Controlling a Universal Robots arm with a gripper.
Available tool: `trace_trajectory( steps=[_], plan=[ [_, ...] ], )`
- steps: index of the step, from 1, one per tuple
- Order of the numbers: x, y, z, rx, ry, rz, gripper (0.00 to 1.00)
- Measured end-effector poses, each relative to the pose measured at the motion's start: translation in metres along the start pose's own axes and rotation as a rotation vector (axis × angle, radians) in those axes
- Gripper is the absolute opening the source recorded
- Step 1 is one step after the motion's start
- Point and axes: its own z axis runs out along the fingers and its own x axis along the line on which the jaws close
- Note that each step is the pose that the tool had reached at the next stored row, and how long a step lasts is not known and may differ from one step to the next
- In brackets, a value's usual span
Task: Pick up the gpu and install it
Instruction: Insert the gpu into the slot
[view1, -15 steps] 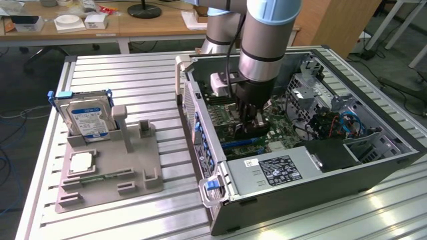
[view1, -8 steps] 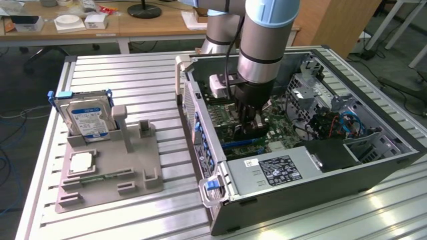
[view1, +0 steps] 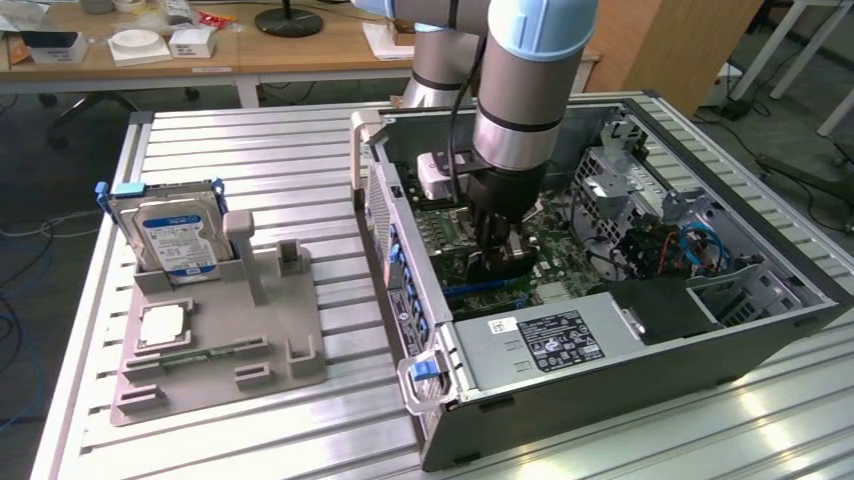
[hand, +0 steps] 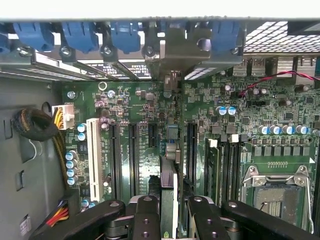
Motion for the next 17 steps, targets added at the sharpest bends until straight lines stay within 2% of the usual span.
trace_trajectory(
  steps=[9, 17],
  plan=[
    [0.0001, 0.0012, 0.0055, -0.0002, -0.0015, 0.000, 0.26],
    [0.0000, 0.0013, 0.0059, 0.0000, -0.0021, 0.000, 0.26]
  ],
)
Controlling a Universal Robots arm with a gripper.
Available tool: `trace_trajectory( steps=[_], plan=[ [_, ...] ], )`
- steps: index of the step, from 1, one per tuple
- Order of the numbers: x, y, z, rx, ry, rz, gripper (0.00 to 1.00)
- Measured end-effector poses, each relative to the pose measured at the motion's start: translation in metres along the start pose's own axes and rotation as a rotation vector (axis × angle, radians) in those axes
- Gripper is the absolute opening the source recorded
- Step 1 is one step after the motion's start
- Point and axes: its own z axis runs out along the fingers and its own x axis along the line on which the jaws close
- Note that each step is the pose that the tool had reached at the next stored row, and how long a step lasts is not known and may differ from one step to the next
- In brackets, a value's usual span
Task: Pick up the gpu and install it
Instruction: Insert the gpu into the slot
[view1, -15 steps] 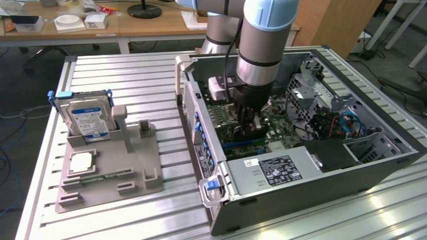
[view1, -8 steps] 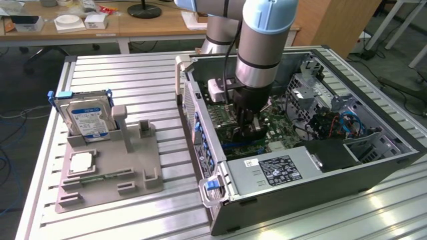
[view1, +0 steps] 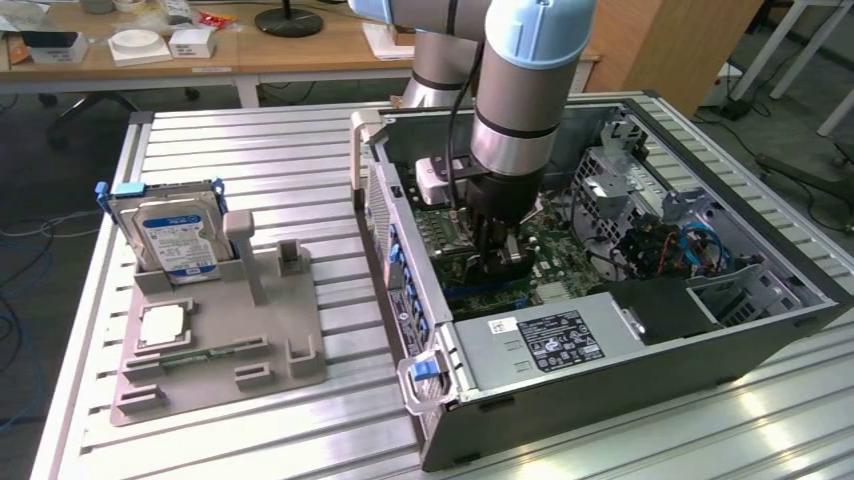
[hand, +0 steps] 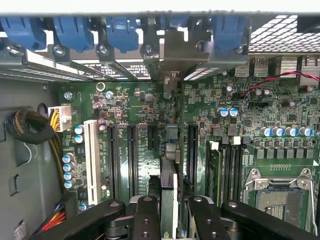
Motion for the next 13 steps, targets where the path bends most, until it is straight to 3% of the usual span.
trace_trajectory(
  steps=[13],
  plan=[
    [0.0000, 0.0002, -0.0023, 0.0001, -0.0002, 0.000, 0.26]
  ],
)
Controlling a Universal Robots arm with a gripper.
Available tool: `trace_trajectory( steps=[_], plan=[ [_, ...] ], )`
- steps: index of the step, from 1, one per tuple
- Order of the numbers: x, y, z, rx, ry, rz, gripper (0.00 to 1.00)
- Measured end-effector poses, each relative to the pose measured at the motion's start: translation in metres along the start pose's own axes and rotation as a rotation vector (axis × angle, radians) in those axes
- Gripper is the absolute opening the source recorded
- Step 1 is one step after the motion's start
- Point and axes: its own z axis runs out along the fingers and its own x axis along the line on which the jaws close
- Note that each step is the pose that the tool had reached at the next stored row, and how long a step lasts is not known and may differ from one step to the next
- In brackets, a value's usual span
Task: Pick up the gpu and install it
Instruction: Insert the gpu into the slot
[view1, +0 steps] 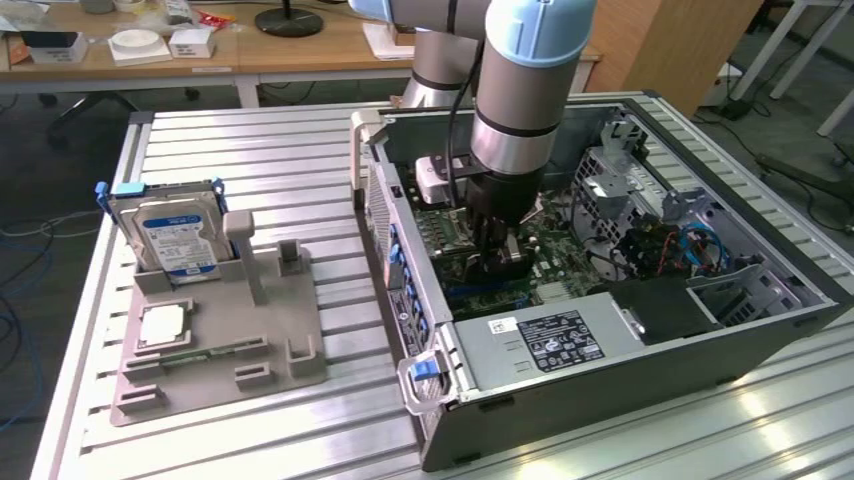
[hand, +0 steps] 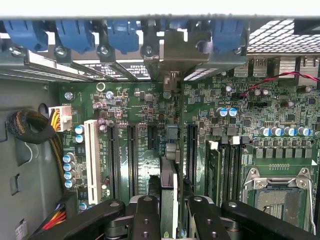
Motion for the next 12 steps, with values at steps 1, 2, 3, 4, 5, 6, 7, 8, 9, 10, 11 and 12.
trace_trajectory(
  steps=[1, 2, 3, 4, 5, 6, 7, 8, 9, 10, 11, 12],
  plan=[
    [0.0000, 0.0000, 0.0000, 0.0000, 0.0000, 0.000, 0.26],
    [0.0000, 0.0000, 0.0000, -0.0001, 0.0001, 0.000, 0.26],
    [0.0002, 0.0001, 0.0000, -0.0001, 0.0002, 0.001, 0.26],
    [0.0002, 0.0001, 0.0001, -0.0001, 0.0002, 0.001, 0.26],
    [0.0003, 0.0001, 0.0002, 0.0000, 0.0001, 0.001, 0.26],
    [0.0003, 0.0001, 0.0003, 0.0000, 0.0000, 0.001, 0.26],
    [0.0004, 0.0000, 0.0003, -0.0001, 0.0001, 0.001, 0.26],
    [0.0004, 0.0000, 0.0003, -0.0001, 0.0001, 0.001, 0.26],
    [0.0004, 0.0000, 0.0003, 0.0000, -0.0001, 0.001, 0.26],
    [0.0004, 0.0001, 0.0006, 0.0000, -0.0004, 0.001, 0.26],
    [0.0005, 0.0001, 0.0010, -0.0002, -0.0002, 0.001, 0.26],
    [0.0005, 0.0002, 0.0015, -0.0003, 0.0001, 0.001, 0.26]
  ],
)
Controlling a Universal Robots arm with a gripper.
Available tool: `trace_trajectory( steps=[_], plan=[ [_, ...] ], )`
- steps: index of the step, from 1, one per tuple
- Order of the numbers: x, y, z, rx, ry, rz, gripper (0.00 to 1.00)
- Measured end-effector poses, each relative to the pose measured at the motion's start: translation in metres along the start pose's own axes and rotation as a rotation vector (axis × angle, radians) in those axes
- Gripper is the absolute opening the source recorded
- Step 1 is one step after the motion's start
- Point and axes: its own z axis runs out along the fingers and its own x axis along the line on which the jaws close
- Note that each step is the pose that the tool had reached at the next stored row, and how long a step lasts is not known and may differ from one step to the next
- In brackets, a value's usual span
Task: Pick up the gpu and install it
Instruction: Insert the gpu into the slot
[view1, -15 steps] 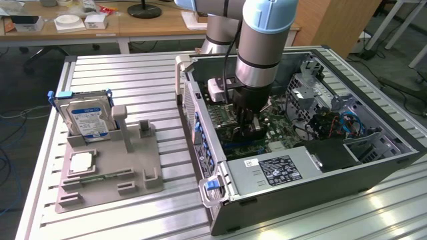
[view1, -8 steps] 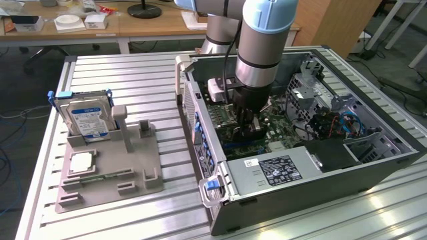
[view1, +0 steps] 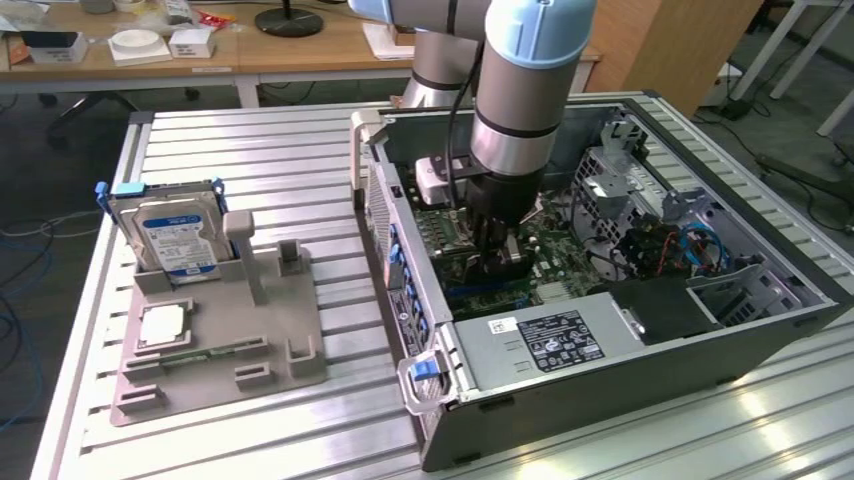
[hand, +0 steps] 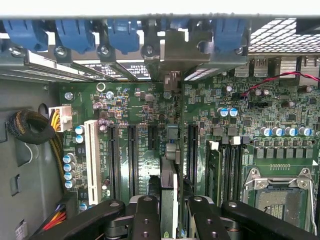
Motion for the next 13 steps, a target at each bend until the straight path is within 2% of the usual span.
trace_trajectory(
  steps=[13],
  plan=[
    [-0.0001, 0.0002, 0.0036, 0.0002, -0.0014, 0.000, 0.26]
  ],
)
